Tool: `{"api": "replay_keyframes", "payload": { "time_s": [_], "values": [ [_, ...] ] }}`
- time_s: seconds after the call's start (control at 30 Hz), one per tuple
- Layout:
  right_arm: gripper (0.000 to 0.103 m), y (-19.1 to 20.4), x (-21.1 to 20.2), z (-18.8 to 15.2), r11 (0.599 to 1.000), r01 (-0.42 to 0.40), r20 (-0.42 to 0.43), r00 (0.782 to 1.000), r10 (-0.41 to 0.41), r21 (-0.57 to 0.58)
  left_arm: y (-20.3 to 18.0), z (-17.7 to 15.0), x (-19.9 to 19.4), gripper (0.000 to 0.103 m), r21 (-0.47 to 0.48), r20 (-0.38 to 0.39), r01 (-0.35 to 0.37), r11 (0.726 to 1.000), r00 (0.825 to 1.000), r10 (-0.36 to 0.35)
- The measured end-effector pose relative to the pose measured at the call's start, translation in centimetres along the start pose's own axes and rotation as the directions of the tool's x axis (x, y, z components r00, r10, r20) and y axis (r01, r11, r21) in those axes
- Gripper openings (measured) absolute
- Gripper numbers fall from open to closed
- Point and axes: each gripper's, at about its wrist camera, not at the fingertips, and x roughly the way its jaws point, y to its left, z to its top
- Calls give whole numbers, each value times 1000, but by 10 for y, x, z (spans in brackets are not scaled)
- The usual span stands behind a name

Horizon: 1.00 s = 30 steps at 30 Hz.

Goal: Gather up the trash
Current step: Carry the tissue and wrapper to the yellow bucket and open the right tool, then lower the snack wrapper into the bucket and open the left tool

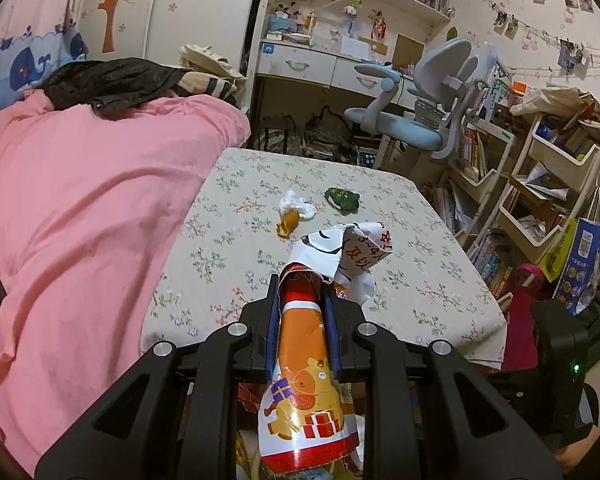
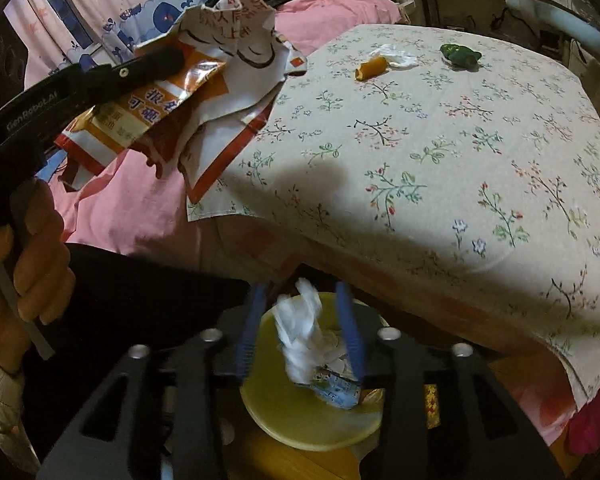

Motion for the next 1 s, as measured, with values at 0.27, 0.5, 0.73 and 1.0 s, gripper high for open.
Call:
{"api": "replay_keyframes", "payload": {
  "time_s": [0.27, 0.5, 0.73, 1.0],
  "values": [
    [50, -18, -23, -1, 996, -14, 107, 994, 4, 93, -11, -18, -9, 19, 13, -36, 23, 1000, 999, -22],
    [55, -32, -40, 2, 983, -19, 211, 977, -21, 184, -23, -41, -13, 19, 42, -87, 38, 998, 996, -34],
    [57, -46, -48, 2, 966, -22, 261, 964, -47, 258, -36, -62, -10, 19, 88, -151, 45, 995, 988, -32],
    [59, -47, -49, 1, 963, -13, 267, 962, -62, 270, -50, -86, -4, 20, 138, -241, 65, 988, 970, -30]
  ]
}}
